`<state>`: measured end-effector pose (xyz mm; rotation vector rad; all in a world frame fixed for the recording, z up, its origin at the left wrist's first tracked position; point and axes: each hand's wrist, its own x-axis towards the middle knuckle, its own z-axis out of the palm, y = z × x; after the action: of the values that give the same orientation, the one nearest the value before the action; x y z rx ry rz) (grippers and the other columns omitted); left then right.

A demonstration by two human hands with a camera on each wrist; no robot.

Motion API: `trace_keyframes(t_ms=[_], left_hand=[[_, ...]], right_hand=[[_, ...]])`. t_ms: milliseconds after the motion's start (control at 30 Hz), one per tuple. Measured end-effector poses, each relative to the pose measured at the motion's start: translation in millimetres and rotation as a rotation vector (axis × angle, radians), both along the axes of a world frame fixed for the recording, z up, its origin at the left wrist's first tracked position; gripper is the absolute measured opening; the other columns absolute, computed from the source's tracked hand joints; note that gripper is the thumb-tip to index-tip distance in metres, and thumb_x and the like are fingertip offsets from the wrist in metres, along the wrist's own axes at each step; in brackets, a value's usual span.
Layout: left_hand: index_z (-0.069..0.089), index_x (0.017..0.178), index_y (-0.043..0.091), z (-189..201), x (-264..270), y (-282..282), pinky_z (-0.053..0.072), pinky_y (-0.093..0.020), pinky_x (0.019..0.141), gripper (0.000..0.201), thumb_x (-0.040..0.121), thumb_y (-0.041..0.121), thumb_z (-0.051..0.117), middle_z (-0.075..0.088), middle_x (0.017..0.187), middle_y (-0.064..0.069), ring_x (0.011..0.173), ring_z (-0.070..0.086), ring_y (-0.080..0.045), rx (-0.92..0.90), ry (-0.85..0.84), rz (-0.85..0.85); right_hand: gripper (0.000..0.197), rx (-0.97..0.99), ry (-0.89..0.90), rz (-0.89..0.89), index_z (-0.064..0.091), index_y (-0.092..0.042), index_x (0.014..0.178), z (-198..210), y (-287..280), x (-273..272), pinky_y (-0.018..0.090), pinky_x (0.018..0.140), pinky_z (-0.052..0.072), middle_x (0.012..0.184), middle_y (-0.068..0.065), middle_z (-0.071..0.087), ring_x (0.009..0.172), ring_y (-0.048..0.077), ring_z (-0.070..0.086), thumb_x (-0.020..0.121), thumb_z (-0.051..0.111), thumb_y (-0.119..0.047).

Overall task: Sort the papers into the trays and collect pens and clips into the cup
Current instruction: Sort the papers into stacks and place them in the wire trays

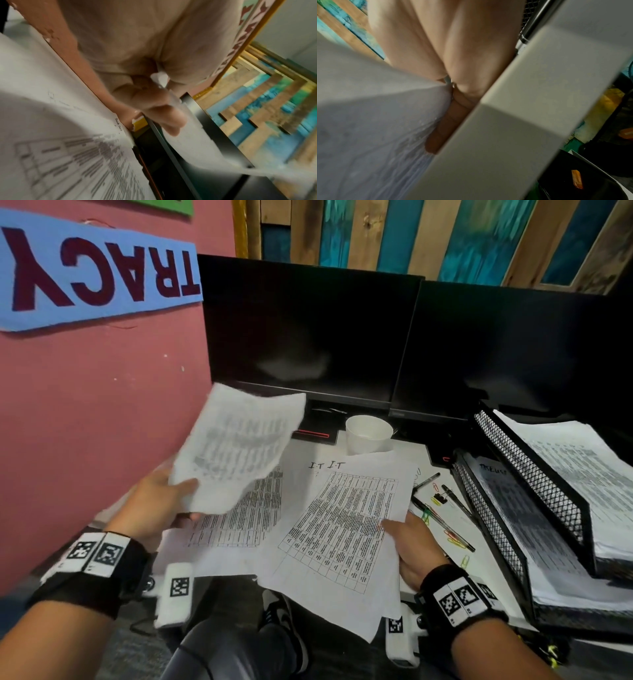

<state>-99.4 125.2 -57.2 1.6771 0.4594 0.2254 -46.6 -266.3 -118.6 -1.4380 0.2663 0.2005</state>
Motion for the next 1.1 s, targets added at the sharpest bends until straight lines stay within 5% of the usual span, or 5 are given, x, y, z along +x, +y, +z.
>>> trace_keyframes(t_ms=[233,433,567,733,1100], left_hand=[[0.064,0.119,0.015,-16.5,-8.8,-63.4,0.052,-0.031,0.045,0.018,0.102,0.011,0.063,0.079,0.086,-0.014,0.057,0.071,-0.027,0.196,0.184,-0.398],[0.070,0.117,0.026,-10.5,-14.9,-82.7,0.055,-0.028,0.060,0.017,0.101,0.030,0.067,0.082,0.095,0.003,0.074,0.075,-0.015,0.283,0.266,-0.738],[0.074,0.104,0.036,-3.8,-9.1,-61.5,0.052,-0.022,0.076,0.024,0.091,0.055,0.070,0.078,0.086,0.020,0.083,0.070,-0.004,0.321,0.169,-0.535],[0.061,0.137,0.038,-13.9,-1.0,-11.8,0.045,-0.049,0.112,0.067,0.077,0.065,0.075,0.052,0.153,-0.004,0.134,0.056,-0.030,0.767,0.359,-0.215],[0.033,0.160,0.022,-9.8,-6.1,-20.9,0.048,-0.040,0.103,0.098,0.079,0.021,0.089,0.062,0.141,-0.011,0.127,0.059,-0.032,0.723,0.403,-0.181]], right_hand=[[0.040,0.175,-0.024,0.028,0.061,-0.015,0.143,4.8,1.1,-2.3,0.048,0.114,0.047,0.133,0.007,0.073,0.123,0.026,0.070,0.107,0.057,-0.033],[0.039,-0.008,-0.047,0.069,0.068,-0.018,0.134,-9.2,-3.5,3.2,0.059,0.105,0.054,0.126,0.006,0.077,0.114,0.032,0.074,0.096,0.071,-0.011],[0.039,-0.081,-0.040,0.037,0.070,-0.016,0.129,-13.1,-3.6,6.7,0.060,0.100,0.056,0.121,0.008,0.078,0.110,0.034,0.075,0.098,0.060,0.006],[0.040,-0.086,-0.044,0.029,0.070,-0.015,0.129,-13.6,-3.6,5.9,0.062,0.100,0.056,0.120,0.009,0.078,0.110,0.035,0.074,0.098,0.059,0.007],[0.038,-0.096,-0.038,0.028,0.071,-0.014,0.127,-11.9,-2.8,4.8,0.063,0.100,0.056,0.120,0.010,0.078,0.110,0.036,0.074,0.098,0.059,0.007]])
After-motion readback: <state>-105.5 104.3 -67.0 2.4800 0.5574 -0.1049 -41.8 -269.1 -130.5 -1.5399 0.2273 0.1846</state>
